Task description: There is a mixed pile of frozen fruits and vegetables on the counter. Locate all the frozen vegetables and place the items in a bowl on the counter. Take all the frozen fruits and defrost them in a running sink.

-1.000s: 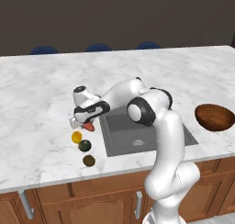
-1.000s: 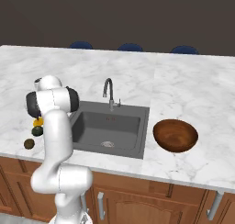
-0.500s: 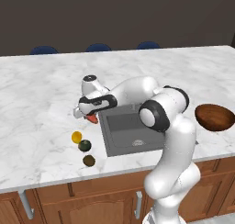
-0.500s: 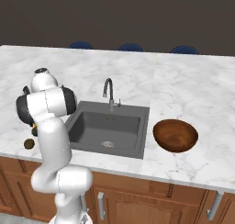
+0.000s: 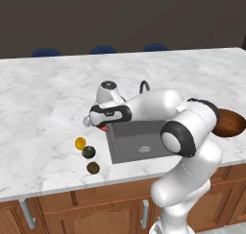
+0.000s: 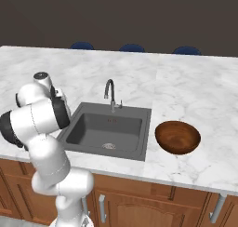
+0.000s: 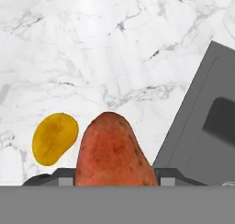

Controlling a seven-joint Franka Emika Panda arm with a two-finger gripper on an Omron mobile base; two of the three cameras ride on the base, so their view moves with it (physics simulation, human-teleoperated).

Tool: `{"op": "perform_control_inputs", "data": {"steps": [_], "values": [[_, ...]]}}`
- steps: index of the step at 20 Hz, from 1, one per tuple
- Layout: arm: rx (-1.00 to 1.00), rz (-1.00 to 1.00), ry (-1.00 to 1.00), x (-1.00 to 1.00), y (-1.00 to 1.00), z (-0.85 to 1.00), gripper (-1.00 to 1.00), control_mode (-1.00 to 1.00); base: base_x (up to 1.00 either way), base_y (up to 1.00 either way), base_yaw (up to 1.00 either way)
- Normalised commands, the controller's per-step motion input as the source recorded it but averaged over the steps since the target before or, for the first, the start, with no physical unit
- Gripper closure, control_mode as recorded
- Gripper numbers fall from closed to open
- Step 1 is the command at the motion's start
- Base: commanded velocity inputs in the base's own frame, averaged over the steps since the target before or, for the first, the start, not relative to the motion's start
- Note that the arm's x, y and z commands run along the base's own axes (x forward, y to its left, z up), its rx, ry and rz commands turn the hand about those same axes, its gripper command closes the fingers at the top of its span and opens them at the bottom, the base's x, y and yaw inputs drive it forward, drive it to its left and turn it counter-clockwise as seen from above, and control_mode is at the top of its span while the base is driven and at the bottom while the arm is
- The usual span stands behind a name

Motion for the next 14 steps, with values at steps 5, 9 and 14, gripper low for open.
{"op": "perform_control_inputs", "data": {"steps": [5,9,14], "values": [[0.00,0.01,-0.01,-0.52,-0.28,0.04,1.00,-1.00,0.00,0.00,0.00],[0.00,-0.14,0.00,-0.61,-0.52,0.14,1.00,-1.00,0.00,0.00,0.00],[0.00,-0.13,0.11,-0.25,-0.77,0.36,1.00,-1.00,0.00,0.00,0.00]]}}
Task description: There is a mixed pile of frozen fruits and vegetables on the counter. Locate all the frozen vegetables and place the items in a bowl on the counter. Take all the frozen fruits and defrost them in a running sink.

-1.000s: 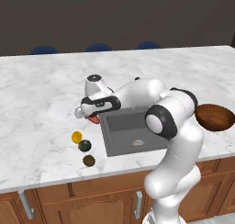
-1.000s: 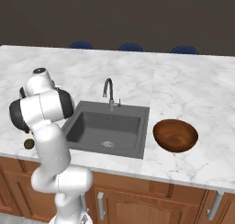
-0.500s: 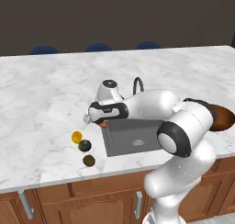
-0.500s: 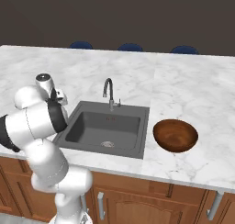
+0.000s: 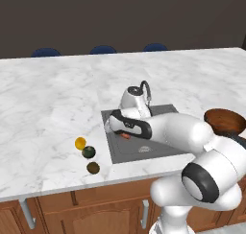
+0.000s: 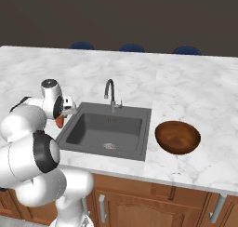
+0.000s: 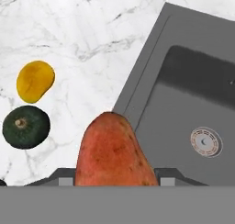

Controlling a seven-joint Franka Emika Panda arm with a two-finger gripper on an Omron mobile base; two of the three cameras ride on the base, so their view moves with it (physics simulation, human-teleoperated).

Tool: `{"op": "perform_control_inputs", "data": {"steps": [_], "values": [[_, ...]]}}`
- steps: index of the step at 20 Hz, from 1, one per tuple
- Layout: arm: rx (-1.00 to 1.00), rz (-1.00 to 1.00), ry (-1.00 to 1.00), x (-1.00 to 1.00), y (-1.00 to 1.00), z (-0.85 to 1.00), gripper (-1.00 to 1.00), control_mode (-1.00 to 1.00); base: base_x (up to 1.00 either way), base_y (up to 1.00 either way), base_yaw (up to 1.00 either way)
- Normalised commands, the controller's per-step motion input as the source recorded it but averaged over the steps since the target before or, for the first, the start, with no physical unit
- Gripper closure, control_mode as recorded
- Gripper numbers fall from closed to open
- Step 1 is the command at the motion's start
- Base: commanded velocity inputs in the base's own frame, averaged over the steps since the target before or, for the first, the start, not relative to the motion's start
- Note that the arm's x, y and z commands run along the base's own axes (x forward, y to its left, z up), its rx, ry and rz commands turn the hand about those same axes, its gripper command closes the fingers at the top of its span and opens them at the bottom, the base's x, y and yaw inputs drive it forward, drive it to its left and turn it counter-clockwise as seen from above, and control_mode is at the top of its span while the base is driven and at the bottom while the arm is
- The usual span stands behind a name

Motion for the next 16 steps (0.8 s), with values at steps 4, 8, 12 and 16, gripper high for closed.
{"op": "perform_control_inputs", "data": {"steps": [4,8,12,16], "values": [[0.00,-0.12,0.31,0.00,-0.78,0.41,1.00,-1.00,0.00,0.00,0.00],[0.00,-0.14,0.31,-0.03,-0.79,0.30,1.00,-1.00,0.00,0.00,0.00],[0.00,-0.14,0.26,-0.11,-0.78,0.17,1.00,-1.00,0.00,0.00,0.00],[-0.01,-0.15,0.18,-0.21,-0.71,0.01,1.00,-1.00,0.00,0.00,0.00]]}}
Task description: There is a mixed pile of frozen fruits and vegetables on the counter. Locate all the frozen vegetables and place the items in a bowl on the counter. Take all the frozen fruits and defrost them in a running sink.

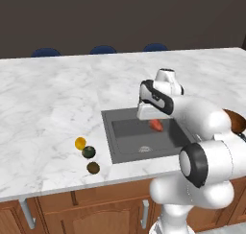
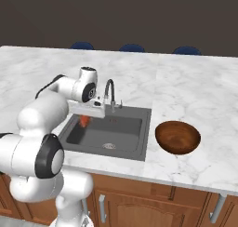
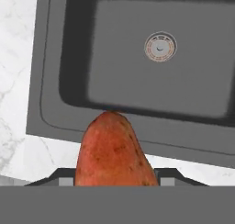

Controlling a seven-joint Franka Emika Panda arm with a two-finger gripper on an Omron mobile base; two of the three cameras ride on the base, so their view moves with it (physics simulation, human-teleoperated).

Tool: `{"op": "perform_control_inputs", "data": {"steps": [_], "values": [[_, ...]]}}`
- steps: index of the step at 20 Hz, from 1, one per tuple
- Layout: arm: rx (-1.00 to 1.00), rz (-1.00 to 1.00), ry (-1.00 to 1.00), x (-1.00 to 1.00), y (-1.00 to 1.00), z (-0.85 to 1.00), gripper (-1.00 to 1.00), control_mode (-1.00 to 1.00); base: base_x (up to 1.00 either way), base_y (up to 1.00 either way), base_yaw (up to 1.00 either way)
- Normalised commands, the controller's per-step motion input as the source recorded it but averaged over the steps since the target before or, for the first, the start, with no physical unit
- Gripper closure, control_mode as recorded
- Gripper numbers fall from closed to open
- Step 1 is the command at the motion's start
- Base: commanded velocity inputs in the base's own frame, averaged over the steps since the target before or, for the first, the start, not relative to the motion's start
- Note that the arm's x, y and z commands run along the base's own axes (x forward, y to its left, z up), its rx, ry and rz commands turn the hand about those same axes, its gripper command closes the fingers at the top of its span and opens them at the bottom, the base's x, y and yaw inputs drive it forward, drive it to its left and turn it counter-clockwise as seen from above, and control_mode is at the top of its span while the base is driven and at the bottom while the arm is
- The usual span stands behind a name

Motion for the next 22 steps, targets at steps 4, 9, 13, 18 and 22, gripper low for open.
{"op": "perform_control_inputs", "data": {"steps": [4,9,13,18,22], "values": [[-0.02,-0.16,0.09,-0.33,-0.67,-0.06,1.00,-1.00,0.00,0.00,0.00],[-0.03,-0.04,-0.03,-0.06,-0.75,-0.22,1.00,-1.00,0.00,0.00,0.00],[-0.01,-0.04,0.01,0.07,-0.73,0.01,1.00,-1.00,0.00,0.00,0.00],[-0.12,-0.12,0.22,0.27,-0.79,0.03,1.00,-1.00,0.00,0.00,0.00],[-0.12,-0.10,0.23,0.42,-0.78,0.18,1.00,-1.00,0.00,0.00,0.00]]}}
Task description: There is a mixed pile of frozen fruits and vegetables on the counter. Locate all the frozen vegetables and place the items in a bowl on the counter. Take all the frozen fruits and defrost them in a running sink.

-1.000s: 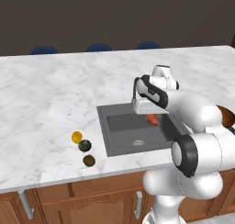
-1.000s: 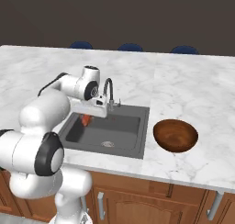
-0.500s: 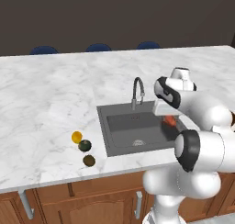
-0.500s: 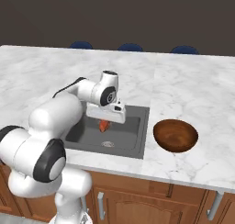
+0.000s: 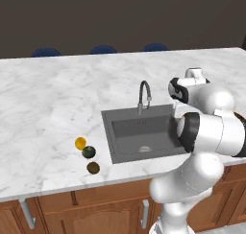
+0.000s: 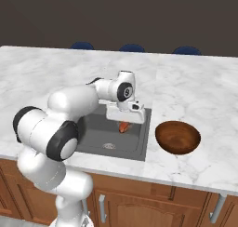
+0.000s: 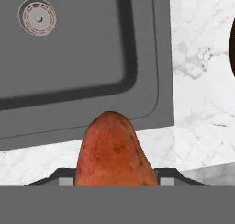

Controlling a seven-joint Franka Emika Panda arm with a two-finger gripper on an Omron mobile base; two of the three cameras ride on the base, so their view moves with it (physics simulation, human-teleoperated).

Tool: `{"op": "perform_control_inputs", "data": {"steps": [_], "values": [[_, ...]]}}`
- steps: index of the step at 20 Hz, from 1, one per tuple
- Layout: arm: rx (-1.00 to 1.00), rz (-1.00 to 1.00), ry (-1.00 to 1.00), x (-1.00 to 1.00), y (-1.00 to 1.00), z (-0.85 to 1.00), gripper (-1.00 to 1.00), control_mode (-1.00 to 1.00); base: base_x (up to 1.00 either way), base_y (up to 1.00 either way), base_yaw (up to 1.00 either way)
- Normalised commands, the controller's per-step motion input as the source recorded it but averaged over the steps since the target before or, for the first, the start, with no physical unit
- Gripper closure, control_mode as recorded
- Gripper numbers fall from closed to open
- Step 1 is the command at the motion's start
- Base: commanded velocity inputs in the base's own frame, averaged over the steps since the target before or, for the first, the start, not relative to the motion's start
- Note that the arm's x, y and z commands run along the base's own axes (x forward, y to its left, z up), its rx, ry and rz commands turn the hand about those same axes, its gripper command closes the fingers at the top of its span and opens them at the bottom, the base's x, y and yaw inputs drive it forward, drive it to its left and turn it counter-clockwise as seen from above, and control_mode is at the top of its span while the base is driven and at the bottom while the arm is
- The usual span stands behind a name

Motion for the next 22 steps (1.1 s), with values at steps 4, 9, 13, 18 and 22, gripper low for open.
{"op": "perform_control_inputs", "data": {"steps": [4,9,13,18,22], "values": [[-0.04,-0.09,0.16,0.18,-0.78,0.16,1.00,-1.00,0.00,0.00,0.00],[0.00,-0.03,0.03,0.00,-0.74,0.10,1.00,-1.00,0.00,0.00,0.00],[0.02,0.00,0.00,0.00,-0.79,0.00,1.00,-1.00,0.00,0.00,0.00],[0.02,0.01,-0.05,0.01,-0.64,-0.14,1.00,-1.00,0.00,0.00,0.00],[0.00,0.03,-0.18,0.02,-0.46,-0.24,1.00,-1.00,0.00,0.00,0.00]]}}
